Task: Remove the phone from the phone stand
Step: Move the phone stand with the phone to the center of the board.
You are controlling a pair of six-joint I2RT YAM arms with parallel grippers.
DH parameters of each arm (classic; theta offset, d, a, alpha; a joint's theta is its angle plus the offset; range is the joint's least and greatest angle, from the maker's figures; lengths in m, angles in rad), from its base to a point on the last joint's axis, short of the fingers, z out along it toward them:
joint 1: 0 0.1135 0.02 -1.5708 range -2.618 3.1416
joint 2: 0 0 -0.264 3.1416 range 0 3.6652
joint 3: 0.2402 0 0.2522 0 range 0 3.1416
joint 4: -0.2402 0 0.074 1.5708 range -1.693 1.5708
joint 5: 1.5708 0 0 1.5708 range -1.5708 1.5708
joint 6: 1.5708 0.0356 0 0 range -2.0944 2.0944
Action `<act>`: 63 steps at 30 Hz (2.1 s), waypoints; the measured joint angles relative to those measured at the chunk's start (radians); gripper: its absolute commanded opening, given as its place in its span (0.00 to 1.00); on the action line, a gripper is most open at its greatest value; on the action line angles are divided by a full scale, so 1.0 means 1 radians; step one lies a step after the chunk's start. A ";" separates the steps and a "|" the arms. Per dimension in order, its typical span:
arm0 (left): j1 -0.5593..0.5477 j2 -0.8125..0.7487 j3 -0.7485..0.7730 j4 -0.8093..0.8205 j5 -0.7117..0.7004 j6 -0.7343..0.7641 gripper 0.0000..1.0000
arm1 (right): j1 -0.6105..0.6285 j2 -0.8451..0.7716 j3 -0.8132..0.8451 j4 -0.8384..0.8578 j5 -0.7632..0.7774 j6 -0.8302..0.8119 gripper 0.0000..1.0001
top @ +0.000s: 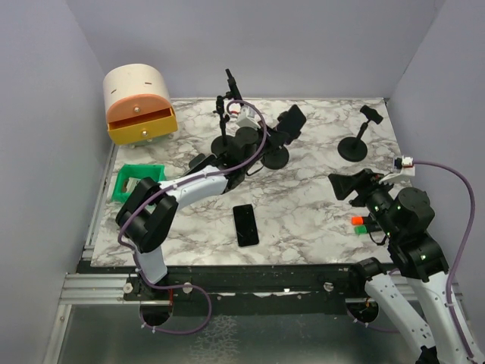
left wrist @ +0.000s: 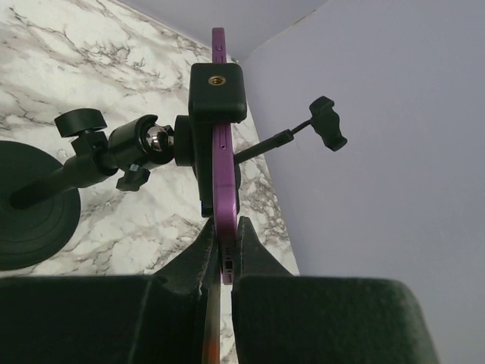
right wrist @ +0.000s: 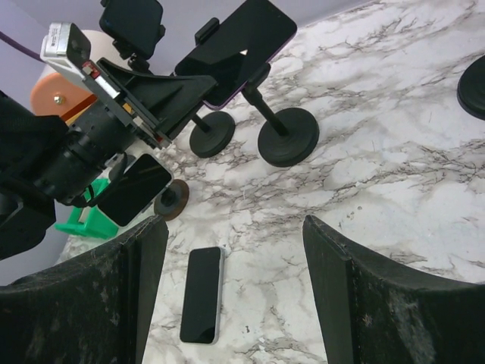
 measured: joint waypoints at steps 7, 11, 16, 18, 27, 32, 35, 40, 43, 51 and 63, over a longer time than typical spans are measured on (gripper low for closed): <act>-0.018 -0.063 -0.063 -0.008 0.021 -0.014 0.00 | 0.000 -0.003 0.001 -0.008 0.003 0.000 0.77; -0.034 -0.105 -0.105 -0.009 0.029 -0.025 0.00 | 0.000 -0.003 0.001 -0.008 0.003 0.001 0.77; -0.062 -0.170 -0.155 -0.009 0.029 -0.029 0.00 | 0.000 0.000 0.016 -0.024 0.002 0.013 0.76; -0.080 -0.209 -0.183 -0.008 0.028 -0.028 0.00 | 0.000 0.002 0.032 -0.035 -0.001 0.024 0.76; -0.153 -0.354 -0.317 0.020 0.004 -0.029 0.00 | 0.000 0.025 0.080 -0.062 -0.070 0.135 0.78; -0.187 -0.377 -0.389 0.065 -0.018 -0.016 0.00 | 0.000 0.060 0.080 -0.064 -0.123 0.254 0.82; -0.204 -0.380 -0.428 0.098 -0.033 0.011 0.00 | 0.000 0.071 0.080 -0.063 -0.149 0.328 0.83; -0.243 -0.383 -0.509 0.209 -0.055 0.070 0.00 | 0.000 0.080 0.080 -0.064 -0.154 0.414 0.82; -0.268 -0.383 -0.552 0.290 -0.077 0.102 0.00 | 0.000 0.085 0.080 -0.065 -0.152 0.450 0.82; -0.305 -0.356 -0.657 0.523 -0.121 0.149 0.00 | 0.000 0.105 0.079 -0.066 -0.139 0.509 0.82; -0.307 -0.224 -0.679 0.760 -0.203 0.156 0.00 | 0.000 0.156 0.055 -0.066 -0.089 0.509 0.83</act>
